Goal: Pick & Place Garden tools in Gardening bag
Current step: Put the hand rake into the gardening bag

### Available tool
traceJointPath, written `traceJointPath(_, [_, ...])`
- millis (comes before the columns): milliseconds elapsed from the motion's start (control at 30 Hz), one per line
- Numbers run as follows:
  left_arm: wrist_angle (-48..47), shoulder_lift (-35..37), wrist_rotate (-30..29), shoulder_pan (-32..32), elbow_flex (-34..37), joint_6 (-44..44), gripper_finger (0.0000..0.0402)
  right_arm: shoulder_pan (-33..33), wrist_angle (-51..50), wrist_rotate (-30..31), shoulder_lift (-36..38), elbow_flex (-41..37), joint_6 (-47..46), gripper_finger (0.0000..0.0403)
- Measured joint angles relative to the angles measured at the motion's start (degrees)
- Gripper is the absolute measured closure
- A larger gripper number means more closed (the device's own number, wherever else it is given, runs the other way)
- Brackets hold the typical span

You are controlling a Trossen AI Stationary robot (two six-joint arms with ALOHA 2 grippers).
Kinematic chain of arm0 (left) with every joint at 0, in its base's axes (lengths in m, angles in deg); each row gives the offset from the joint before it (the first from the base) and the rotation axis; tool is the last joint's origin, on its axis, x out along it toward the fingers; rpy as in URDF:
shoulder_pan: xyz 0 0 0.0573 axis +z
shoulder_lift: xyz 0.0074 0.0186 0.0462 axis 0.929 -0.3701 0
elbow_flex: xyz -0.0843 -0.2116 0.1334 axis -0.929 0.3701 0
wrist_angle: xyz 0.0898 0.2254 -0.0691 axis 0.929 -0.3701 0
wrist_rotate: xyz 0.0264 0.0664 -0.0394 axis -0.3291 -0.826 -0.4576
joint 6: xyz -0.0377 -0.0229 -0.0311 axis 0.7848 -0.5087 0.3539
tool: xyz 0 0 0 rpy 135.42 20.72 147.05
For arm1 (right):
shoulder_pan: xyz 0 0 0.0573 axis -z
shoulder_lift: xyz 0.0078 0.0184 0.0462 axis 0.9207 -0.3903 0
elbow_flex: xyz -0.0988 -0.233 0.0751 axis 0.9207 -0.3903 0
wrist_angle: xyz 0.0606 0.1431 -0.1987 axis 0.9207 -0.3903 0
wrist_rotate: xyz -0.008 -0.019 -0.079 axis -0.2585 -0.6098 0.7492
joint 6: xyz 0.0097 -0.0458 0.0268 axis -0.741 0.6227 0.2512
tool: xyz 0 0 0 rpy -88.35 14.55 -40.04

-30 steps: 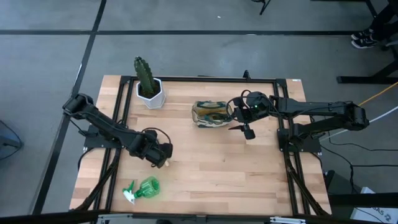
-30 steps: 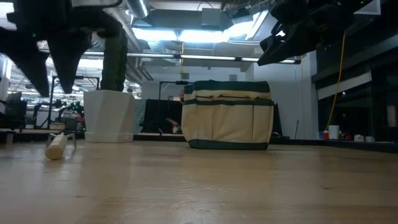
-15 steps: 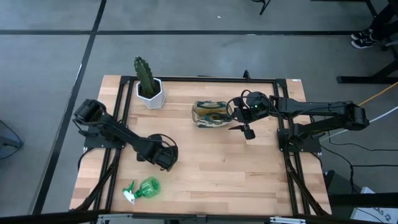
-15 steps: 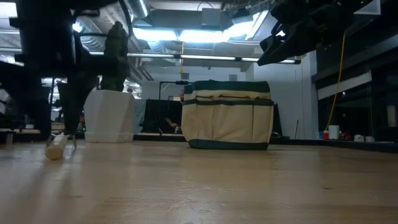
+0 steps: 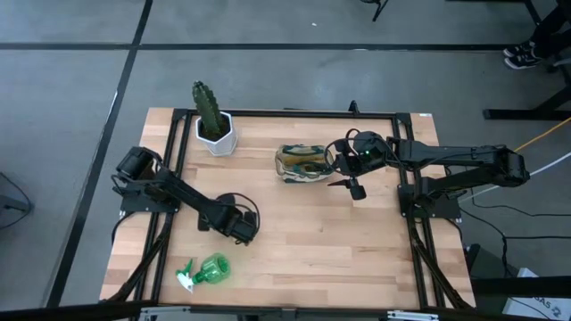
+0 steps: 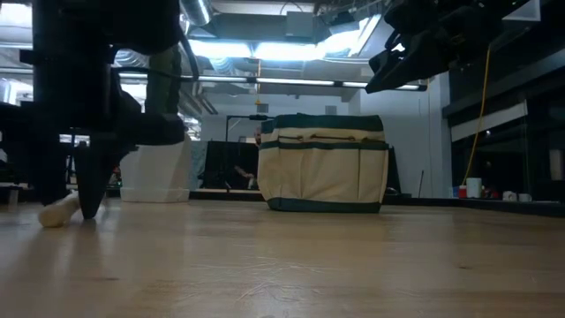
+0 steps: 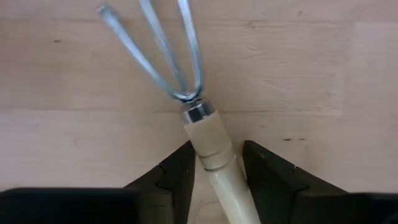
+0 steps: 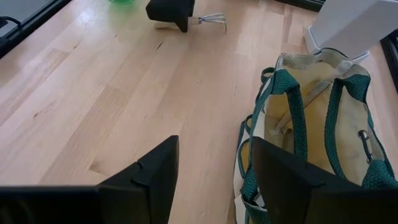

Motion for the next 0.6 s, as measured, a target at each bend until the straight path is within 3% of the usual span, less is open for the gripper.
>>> traceJointPath(233, [0.5, -0.1, -0.3, 0.0, 0.0, -5.5, 0.0337, 0.0, 0.0, 0.0, 0.0, 0.0, 0.0, 0.0201])
traceJointPath(600, [1.1, 1.1, -6.6, -0.2, 0.3, -15.6, 0.0337, 0.0, 0.0, 0.0, 0.0, 0.0, 0.0, 0.0201])
